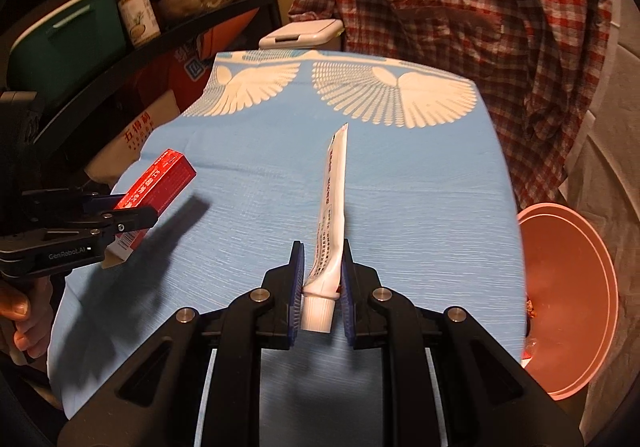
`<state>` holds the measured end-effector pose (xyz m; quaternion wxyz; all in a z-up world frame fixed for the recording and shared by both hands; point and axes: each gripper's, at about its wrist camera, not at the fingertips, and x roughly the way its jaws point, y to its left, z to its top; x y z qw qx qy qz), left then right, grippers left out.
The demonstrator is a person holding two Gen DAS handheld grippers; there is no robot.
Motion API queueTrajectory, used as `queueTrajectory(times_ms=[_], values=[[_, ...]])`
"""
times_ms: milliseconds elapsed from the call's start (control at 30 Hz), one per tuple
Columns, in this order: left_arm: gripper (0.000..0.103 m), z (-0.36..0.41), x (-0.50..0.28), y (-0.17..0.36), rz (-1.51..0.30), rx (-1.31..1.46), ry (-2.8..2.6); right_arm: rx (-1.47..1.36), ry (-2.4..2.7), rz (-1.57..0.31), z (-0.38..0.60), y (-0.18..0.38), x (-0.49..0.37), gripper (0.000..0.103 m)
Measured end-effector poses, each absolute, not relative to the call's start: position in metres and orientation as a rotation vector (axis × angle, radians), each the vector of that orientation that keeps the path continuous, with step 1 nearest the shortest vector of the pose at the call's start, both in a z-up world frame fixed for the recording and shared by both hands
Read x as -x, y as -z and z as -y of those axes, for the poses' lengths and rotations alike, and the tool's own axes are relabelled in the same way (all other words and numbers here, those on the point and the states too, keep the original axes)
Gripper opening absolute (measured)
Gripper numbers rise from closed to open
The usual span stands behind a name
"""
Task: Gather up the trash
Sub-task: 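Carry the red ointment box and white tube packet over the pink bin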
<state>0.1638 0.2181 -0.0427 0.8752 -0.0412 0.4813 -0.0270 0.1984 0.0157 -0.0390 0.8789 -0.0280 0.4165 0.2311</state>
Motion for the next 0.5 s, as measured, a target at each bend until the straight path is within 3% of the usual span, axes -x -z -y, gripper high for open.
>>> queueTrajectory(times_ms=[500], values=[[0.034, -0.172, -0.166, 0.010, -0.905, 0.100, 0.071, 0.009, -0.427, -0.777, 0.043, 0.008, -0.189, 0.017]])
